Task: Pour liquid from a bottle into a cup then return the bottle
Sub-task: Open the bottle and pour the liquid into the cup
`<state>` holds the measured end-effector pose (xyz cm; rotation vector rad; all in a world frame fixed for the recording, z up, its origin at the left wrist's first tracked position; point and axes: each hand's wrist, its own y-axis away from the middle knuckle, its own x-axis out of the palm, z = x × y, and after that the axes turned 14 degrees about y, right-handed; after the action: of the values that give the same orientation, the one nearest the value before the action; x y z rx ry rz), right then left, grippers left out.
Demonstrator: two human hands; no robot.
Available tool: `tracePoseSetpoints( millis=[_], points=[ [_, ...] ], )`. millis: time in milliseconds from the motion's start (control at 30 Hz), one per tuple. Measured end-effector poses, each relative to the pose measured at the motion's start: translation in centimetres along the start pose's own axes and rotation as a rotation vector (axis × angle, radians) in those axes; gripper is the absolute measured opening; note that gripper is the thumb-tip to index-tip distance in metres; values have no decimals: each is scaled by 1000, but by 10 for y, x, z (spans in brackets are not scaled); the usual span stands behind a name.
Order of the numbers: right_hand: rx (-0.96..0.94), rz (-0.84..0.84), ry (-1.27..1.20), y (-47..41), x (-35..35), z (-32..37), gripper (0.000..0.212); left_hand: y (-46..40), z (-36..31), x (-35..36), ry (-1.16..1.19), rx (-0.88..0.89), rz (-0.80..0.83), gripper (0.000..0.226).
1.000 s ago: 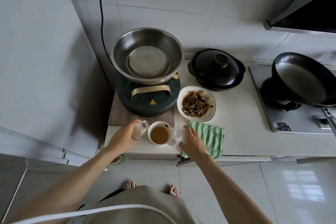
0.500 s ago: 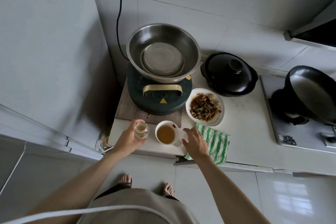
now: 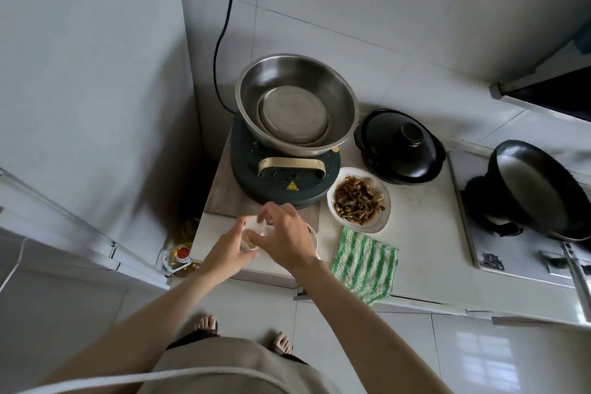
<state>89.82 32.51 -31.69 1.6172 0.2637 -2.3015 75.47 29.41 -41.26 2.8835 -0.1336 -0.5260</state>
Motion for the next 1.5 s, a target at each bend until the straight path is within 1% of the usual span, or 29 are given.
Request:
tracePoseSetpoints(
  millis=[100, 300, 367, 433, 467, 533, 600, 700, 733, 800, 833, 867, 900, 933, 967, 1000, 1067, 1167, 1200, 1267, 1300, 1367, 1400, 1467, 1500],
  points=[
    [-4, 43, 46, -6, 6, 7, 25, 0, -2, 0, -19, -10, 0, 69],
    [-82, 11, 169, -3, -2, 3, 24, -1, 5, -1, -22, 29, -5, 66],
    [-123, 80, 235, -7, -6, 5, 30, -1, 6, -1, -19, 48, -10, 66],
    [-176, 170, 335, -16, -11, 8, 41, -1, 7, -2, -19, 65, -4, 68],
    [-205, 203, 397, -21, -12, 10, 43, -1, 8, -2, -28, 71, -3, 68],
    [-235, 233, 546, -28, -15, 17, 41, -2, 8, -3, -42, 67, -1, 66],
    [-211, 221, 649, -30, -12, 26, 39, -3, 7, -4, -40, 60, 2, 65],
    [-70, 212, 678, -27, -4, 34, 48, -2, 4, -4, -29, 64, 6, 59],
    [-50, 216, 707, -26, -3, 34, 44, -1, 3, -3, -37, 66, 3, 60],
    [-79, 257, 784, -25, -4, 34, 19, -1, 4, -2, -62, 49, -7, 71],
    [-82, 258, 797, -25, -5, 31, 19, -1, 4, -1, -63, 43, -6, 77],
    [-59, 229, 780, -25, -7, 30, 32, -1, 5, -2, -59, 52, 3, 79],
    [-21, 202, 741, -24, -8, 29, 50, -1, 6, -3, -43, 69, 18, 77],
    [-22, 183, 689, -23, -8, 25, 59, -1, 7, -4, -30, 78, 33, 74],
    [-83, 177, 679, -21, -6, 23, 57, 0, 8, -5, -30, 79, 35, 72],
    [-175, 191, 696, -19, -3, 21, 51, 1, 8, -5, -49, 73, 24, 71],
    [-320, 196, 763, -16, 4, 14, 43, 2, 8, -4, -88, 60, -2, 70],
    [-401, 220, 941, -17, 10, 12, 43, -1, 8, -2, -57, 56, 4, 68],
    [-382, 253, 988, -17, 12, 15, 45, -2, 10, -2, -47, 66, 9, 67],
    [-280, 302, 1030, -15, 15, 24, 50, -3, 13, -2, -40, 84, 6, 65],
    [-231, 322, 1032, -12, 18, 28, 54, -3, 16, -1, -35, 88, -1, 64],
    [-171, 342, 1029, -8, 24, 36, 69, -3, 19, -1, -36, 96, -15, 62],
    [-142, 342, 1023, -6, 25, 39, 73, -2, 18, -2, -36, 99, -12, 62],
    [-80, 349, 980, -6, 27, 43, 68, -3, 15, -5, -36, 91, 7, 61],
    [-36, 351, 918, -6, 26, 45, 61, -2, 13, -5, -38, 87, 15, 60]
  ],
)
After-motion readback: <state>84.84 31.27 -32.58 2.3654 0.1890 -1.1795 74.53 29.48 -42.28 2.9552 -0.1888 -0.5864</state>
